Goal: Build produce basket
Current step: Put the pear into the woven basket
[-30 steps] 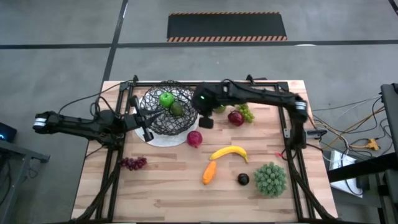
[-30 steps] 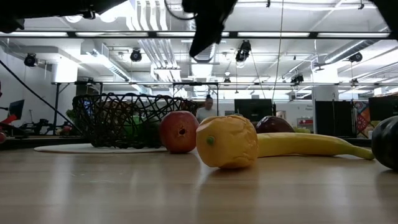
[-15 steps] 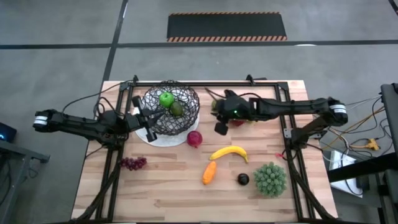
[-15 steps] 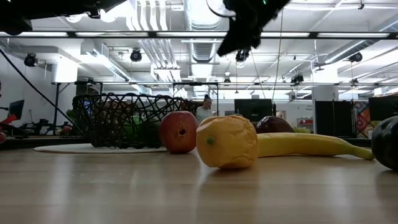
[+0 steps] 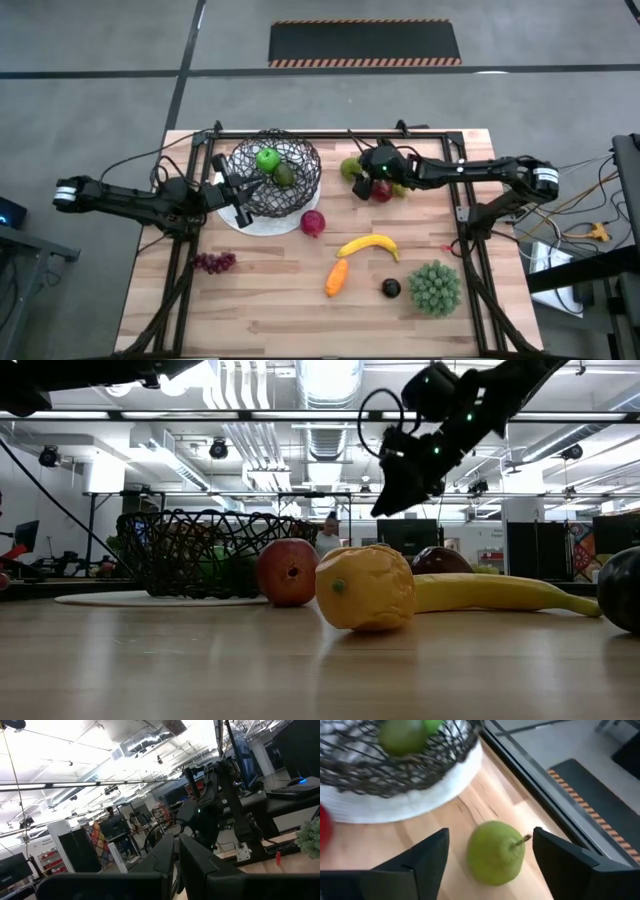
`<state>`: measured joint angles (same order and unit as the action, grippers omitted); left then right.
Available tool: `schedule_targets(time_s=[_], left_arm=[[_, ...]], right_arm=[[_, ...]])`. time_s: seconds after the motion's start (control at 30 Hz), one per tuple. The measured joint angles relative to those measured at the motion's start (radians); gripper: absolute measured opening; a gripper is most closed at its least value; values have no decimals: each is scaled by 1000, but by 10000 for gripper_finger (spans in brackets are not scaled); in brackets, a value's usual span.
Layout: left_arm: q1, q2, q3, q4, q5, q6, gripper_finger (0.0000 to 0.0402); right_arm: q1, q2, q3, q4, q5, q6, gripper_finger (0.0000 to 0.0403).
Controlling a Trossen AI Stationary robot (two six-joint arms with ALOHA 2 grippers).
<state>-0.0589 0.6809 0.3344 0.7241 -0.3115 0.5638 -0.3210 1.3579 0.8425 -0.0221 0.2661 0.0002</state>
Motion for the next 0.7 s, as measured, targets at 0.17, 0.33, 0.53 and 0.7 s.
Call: schedule_targets(time_s=[0.17,0.33,0.53,0.7], left_arm=[[0,4,0,1,0,19,10],[0,5,0,1,-8,24,10],[0,3,0,1,-8,26,10],[0,-1,0,1,-8,26,10]], right_arm=[[-21,51,0,17,40,39,281],[-20,104,0,17,102,75,275],[-20,181,0,85,101,79,273],[-20,216,2,132,101,79,253]])
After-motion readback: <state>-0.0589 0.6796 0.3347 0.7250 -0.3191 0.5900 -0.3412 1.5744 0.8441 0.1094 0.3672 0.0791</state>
